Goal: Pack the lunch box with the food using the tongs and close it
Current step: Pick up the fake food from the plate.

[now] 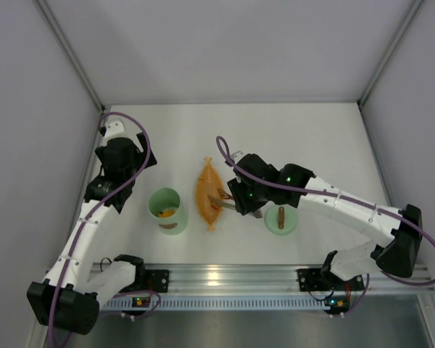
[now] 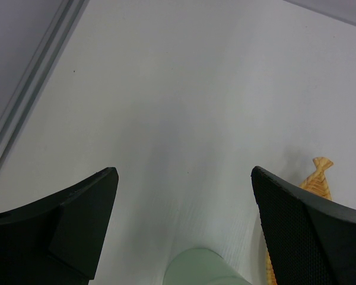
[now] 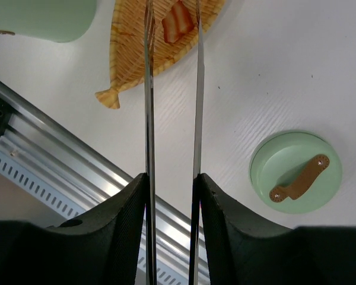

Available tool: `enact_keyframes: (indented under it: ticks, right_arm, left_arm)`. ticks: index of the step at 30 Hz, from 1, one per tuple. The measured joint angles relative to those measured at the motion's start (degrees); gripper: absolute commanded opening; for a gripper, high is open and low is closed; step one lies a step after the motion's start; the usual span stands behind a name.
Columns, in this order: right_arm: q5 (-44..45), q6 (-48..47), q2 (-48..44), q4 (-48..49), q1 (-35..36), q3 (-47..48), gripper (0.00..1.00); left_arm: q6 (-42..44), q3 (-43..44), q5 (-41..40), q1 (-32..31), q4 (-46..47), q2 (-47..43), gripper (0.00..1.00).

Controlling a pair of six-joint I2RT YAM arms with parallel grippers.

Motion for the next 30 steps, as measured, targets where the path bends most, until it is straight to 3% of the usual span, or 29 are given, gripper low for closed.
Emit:
enact_keyframes:
  ticks: [30]
  right_arm:
    - [2.8, -4.7, 6.8, 2.5, 1.5, 1.8, 0.40]
  left_arm:
    - [0.0, 0.0, 0.0, 0.0, 0.0, 0.0, 0.99]
